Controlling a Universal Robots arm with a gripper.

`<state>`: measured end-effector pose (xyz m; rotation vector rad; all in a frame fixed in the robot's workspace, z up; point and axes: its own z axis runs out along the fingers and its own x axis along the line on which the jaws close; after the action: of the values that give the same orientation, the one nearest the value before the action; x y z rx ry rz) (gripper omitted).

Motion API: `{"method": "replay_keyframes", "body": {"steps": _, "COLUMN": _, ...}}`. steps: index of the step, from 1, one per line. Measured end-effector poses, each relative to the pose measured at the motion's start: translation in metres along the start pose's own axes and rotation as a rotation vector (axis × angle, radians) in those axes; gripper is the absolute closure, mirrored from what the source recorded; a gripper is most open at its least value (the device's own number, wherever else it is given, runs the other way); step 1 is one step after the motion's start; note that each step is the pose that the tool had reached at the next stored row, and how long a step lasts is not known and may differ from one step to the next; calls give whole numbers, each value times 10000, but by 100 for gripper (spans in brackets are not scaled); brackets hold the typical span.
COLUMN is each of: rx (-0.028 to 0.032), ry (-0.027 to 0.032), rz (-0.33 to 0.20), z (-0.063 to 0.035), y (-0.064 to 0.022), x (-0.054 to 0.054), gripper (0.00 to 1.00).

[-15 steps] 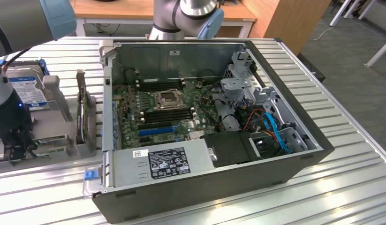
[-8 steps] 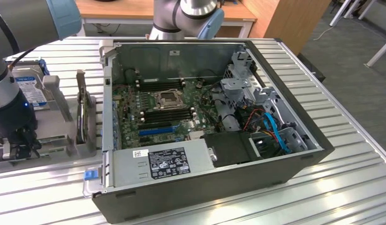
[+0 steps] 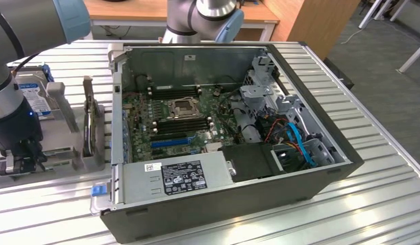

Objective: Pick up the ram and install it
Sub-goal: 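Pick up the ram and move it above insertion slot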

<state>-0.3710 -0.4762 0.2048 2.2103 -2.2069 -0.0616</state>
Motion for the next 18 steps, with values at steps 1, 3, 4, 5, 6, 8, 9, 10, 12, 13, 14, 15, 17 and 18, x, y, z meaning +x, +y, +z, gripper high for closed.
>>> {"method": "replay_keyframes", "body": {"steps": 1, "rx": 0, "ry": 0, "rz": 0, "z": 8, "y": 0, "x": 0, "gripper": 71}}
{"method": "replay_keyframes", "body": {"steps": 3, "rx": -2, "ry": 1, "rz": 0, "z": 16, "y": 1, "x": 1, "gripper": 71}}
{"method": "replay_keyframes", "body": {"steps": 4, "rx": -3, "ry": 1, "rz": 1, "z": 15, "y": 1, "x": 1, "gripper": 71}}
{"method": "replay_keyframes", "body": {"steps": 5, "rx": -3, "ry": 1, "rz": 0, "z": 15, "y": 0, "x": 1, "gripper": 71}}
{"method": "replay_keyframes", "body": {"steps": 6, "rx": -2, "ry": 0, "rz": 0, "z": 16, "y": 0, "x": 1, "gripper": 71}}
{"method": "replay_keyframes", "body": {"steps": 8, "rx": 2, "ry": -3, "rz": 0, "z": 19, "y": -1, "x": -5, "gripper": 71}}
{"method": "replay_keyframes", "body": {"steps": 9, "rx": 0, "ry": -2, "rz": 0, "z": 18, "y": 0, "x": -12, "gripper": 71}}
{"method": "replay_keyframes", "body": {"steps": 10, "rx": -1, "ry": -1, "rz": 1, "z": 19, "y": 0, "x": -20, "gripper": 71}}
{"method": "replay_keyframes", "body": {"steps": 12, "rx": 1, "ry": -2, "rz": 0, "z": 20, "y": -1, "x": -31, "gripper": 71}}
{"method": "replay_keyframes", "body": {"steps": 13, "rx": 1, "ry": -2, "rz": -1, "z": 20, "y": -1, "x": -31, "gripper": 71}}
{"method": "replay_keyframes", "body": {"steps": 14, "rx": 1, "ry": -2, "rz": -1, "z": 21, "y": -1, "x": -31, "gripper": 71}}
{"method": "replay_keyframes", "body": {"steps": 15, "rx": 0, "ry": -1, "rz": -1, "z": 20, "y": 0, "x": -31, "gripper": 71}}
{"method": "replay_keyframes", "body": {"steps": 17, "rx": -3, "ry": 1, "rz": 0, "z": 22, "y": 0, "x": -31, "gripper": 71}}
{"method": "replay_keyframes", "body": {"steps": 18, "rx": -2, "ry": 0, "rz": 0, "z": 28, "y": 0, "x": -31, "gripper": 71}}
